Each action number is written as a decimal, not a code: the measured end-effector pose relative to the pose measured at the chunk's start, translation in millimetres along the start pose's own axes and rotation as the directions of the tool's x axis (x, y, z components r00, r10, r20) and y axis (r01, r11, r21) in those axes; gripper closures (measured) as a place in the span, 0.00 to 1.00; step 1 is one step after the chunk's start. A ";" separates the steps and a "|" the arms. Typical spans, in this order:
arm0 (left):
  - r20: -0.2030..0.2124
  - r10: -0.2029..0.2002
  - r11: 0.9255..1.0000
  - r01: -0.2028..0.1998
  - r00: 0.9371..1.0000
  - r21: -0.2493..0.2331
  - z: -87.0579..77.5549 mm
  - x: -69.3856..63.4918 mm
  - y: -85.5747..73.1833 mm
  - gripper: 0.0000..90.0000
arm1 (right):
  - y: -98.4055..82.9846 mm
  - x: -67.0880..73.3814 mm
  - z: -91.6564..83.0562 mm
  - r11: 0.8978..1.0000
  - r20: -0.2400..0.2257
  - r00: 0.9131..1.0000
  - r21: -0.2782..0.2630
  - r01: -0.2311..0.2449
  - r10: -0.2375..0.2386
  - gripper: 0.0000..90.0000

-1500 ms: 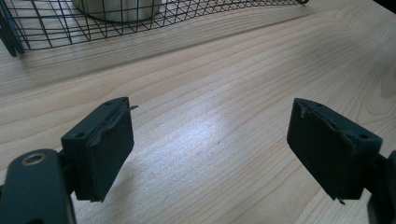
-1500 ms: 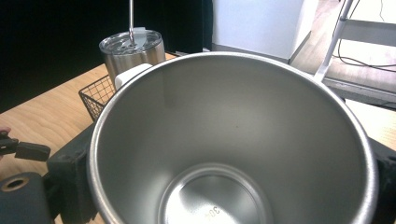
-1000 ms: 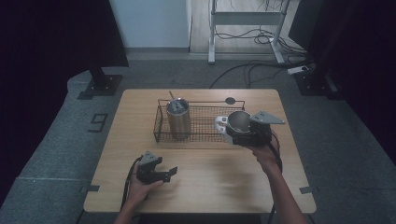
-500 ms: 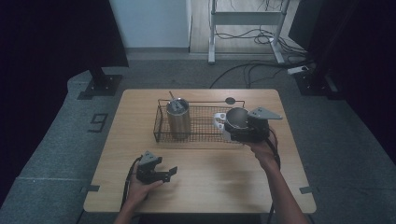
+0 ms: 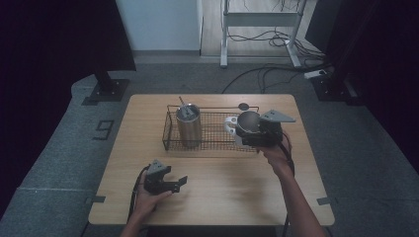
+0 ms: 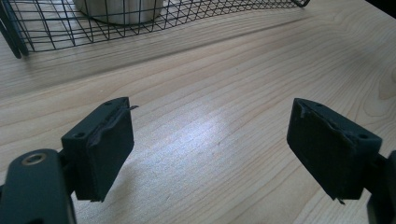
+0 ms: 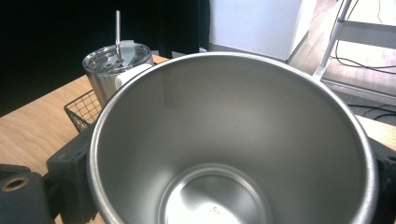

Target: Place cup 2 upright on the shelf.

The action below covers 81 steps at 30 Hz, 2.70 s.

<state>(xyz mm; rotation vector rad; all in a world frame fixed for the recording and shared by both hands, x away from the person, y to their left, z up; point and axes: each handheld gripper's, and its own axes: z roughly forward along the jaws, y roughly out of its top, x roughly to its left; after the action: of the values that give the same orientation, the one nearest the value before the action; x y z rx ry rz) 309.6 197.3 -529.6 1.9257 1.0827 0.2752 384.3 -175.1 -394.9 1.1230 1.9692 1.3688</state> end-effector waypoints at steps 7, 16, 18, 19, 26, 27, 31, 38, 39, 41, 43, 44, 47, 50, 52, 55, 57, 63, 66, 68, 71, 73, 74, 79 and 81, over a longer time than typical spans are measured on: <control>0.000 0.001 1.000 -0.001 1.000 0.001 -0.4 0.6 0.0 0.17 | 2.9 -0.4 6.1 1.000 0.003 1.000 0.005 0.004 -0.004 0.07; 0.001 0.001 1.000 -0.001 1.000 -0.001 -0.8 0.8 0.0 0.17 | 6.6 -2.5 13.6 1.000 0.005 1.000 0.006 -0.005 0.005 0.07; 0.000 0.002 1.000 -0.002 1.000 -0.001 -0.9 0.9 0.0 0.17 | 7.3 -3.2 14.7 1.000 0.009 1.000 0.005 -0.006 0.006 0.07; 0.000 0.002 1.000 -0.002 1.000 0.000 -1.1 0.9 0.0 0.17 | 7.6 -3.8 15.2 1.000 0.011 1.000 0.005 -0.006 0.006 0.07; 0.000 0.005 1.000 -0.005 1.000 -0.004 -2.2 0.7 0.6 0.17 | 8.8 -9.7 19.7 1.000 0.015 1.000 0.005 -0.022 0.022 0.07; -0.001 0.005 1.000 -0.005 1.000 -0.004 -2.2 0.7 0.6 0.17 | 8.9 -10.3 20.6 1.000 0.017 1.000 0.008 -0.022 0.022 0.07; 0.001 0.006 1.000 -0.006 1.000 -0.005 -2.4 0.1 0.8 0.17 | 10.9 -12.4 24.2 1.000 0.018 1.000 0.013 -0.024 0.024 0.07; -0.001 0.006 1.000 -0.006 1.000 -0.007 -3.2 0.6 0.9 0.17 | 16.8 -12.7 29.9 1.000 0.015 1.000 0.014 -0.021 0.021 0.07; -0.001 0.006 1.000 -0.006 1.000 -0.007 -3.2 0.6 0.9 0.17 | 17.3 -12.3 31.1 1.000 0.015 1.000 0.014 -0.020 0.019 0.07; 0.000 0.008 1.000 -0.008 1.000 -0.007 -3.4 0.4 0.9 0.17 | 17.6 -11.9 33.7 1.000 0.014 1.000 0.015 -0.019 0.018 0.07; 0.000 0.011 1.000 -0.011 1.000 -0.008 -3.4 0.3 0.9 0.17 | 17.6 -12.0 36.8 1.000 0.013 1.000 0.022 -0.021 0.020 0.07; 0.000 0.011 1.000 -0.011 1.000 -0.007 -3.3 0.3 0.9 0.17 | 17.6 -11.9 38.8 1.000 0.015 1.000 0.026 -0.017 0.017 0.07; 0.000 0.009 1.000 -0.009 1.000 -0.007 -3.3 0.4 0.7 0.17 | 18.2 -12.1 42.5 0.999 0.017 1.000 0.033 -0.020 0.019 0.07; -0.001 0.009 1.000 -0.009 1.000 -0.006 -3.3 0.7 0.7 0.17 | 19.0 -12.9 45.8 0.999 0.017 1.000 0.037 -0.019 0.019 0.07; -0.002 0.008 1.000 -0.008 1.000 -0.007 -3.3 1.1 0.5 0.17 | 19.5 -13.2 47.8 0.999 0.020 1.000 0.040 -0.019 0.018 0.07; -0.002 0.008 1.000 -0.008 1.000 -0.007 -3.3 1.3 0.3 0.17 | 20.5 -13.7 50.8 0.999 0.023 1.000 0.044 -0.018 0.017 0.07; -0.002 0.010 1.000 -0.010 1.000 -0.005 -3.1 1.3 0.2 0.17 | 21.2 -14.3 52.7 0.999 0.024 1.000 0.044 -0.018 0.017 0.07; -0.001 0.008 1.000 -0.008 1.000 -0.003 -3.7 1.3 -0.6 0.17 | 22.5 -16.4 59.9 0.998 0.029 0.999 0.053 -0.018 0.017 0.07; 0.002 0.006 1.000 -0.006 1.000 -0.004 -3.8 1.4 -0.3 0.17 | 21.8 -17.9 63.5 0.998 0.027 0.999 0.054 -0.022 0.020 0.07; 0.003 0.006 1.000 -0.006 1.000 -0.003 -3.5 1.3 -0.3 0.17 | 20.9 -19.0 66.1 0.998 0.030 0.999 0.058 -0.018 0.017 0.07; 0.005 0.007 1.000 -0.007 1.000 0.001 -2.8 1.3 -0.6 0.17 | 19.4 -20.9 69.5 0.998 0.034 0.999 0.065 -0.022 0.020 0.07; 0.005 0.006 1.000 -0.006 1.000 0.000 -2.9 1.2 -0.6 0.17 | 18.4 -22.1 71.8 0.997 0.035 0.999 0.067 -0.026 0.023 0.07; 0.006 0.006 1.000 -0.006 1.000 0.000 -3.0 1.3 -0.5 0.17 | 17.8 -22.4 72.9 0.997 0.036 0.999 0.070 -0.028 0.026 0.07; 0.005 0.004 1.000 -0.004 1.000 -0.002 -4.0 1.8 -0.4 0.17 | 15.0 -24.6 78.7 0.996 0.040 0.999 0.079 -0.029 0.026 0.07; 0.005 0.004 1.000 -0.004 1.000 -0.002 -4.1 1.9 -0.4 0.17 | 14.5 -25.0 79.6 0.996 0.040 0.999 0.080 -0.030 0.027 0.07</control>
<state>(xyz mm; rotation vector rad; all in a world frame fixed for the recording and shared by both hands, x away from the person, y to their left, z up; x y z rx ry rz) 308.2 201.3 -527.9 1.9263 1.0748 0.2730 463.8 -152.1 -413.1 1.2097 2.0035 1.2817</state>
